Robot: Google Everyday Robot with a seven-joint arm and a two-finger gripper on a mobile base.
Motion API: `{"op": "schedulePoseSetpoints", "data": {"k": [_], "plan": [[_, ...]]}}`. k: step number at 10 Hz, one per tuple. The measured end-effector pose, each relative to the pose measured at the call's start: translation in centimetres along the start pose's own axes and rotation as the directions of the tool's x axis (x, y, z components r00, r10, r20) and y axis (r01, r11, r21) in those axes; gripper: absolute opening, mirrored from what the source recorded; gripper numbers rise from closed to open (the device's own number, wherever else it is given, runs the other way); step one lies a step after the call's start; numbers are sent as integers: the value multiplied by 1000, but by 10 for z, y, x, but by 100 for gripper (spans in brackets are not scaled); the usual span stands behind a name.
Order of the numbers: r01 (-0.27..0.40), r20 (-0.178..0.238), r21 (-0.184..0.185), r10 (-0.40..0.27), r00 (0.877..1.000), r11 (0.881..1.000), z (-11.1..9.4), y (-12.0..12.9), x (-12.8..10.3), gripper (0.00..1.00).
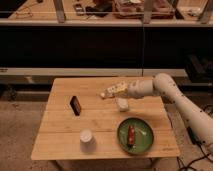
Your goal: Knock the eraser over
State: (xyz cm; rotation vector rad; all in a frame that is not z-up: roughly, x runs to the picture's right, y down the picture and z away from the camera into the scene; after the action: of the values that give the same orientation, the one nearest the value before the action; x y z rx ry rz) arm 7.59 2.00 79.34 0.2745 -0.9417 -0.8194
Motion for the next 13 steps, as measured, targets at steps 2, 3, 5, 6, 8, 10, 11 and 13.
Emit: {"op": "schedulePoseSetpoints", "data": {"k": [2, 3, 5, 6, 8, 10, 11, 13], "plan": [[0, 0, 0, 0, 1000, 1000, 0, 0, 0, 7], [1, 0, 0, -1, 1000, 1000, 0, 0, 0, 7], [1, 0, 0, -1, 1000, 1000, 0, 0, 0, 7], [1, 0, 0, -1, 1000, 1000, 0, 0, 0, 7], [3, 1, 0, -3, 1000, 1000, 0, -1, 0, 7], [45, 34, -2, -45, 998, 999, 20, -13, -1, 7], [70, 54, -4, -70, 996, 998, 34, -18, -3, 7], [128, 88, -10, -127, 988, 992, 62, -25, -5, 7]]}}
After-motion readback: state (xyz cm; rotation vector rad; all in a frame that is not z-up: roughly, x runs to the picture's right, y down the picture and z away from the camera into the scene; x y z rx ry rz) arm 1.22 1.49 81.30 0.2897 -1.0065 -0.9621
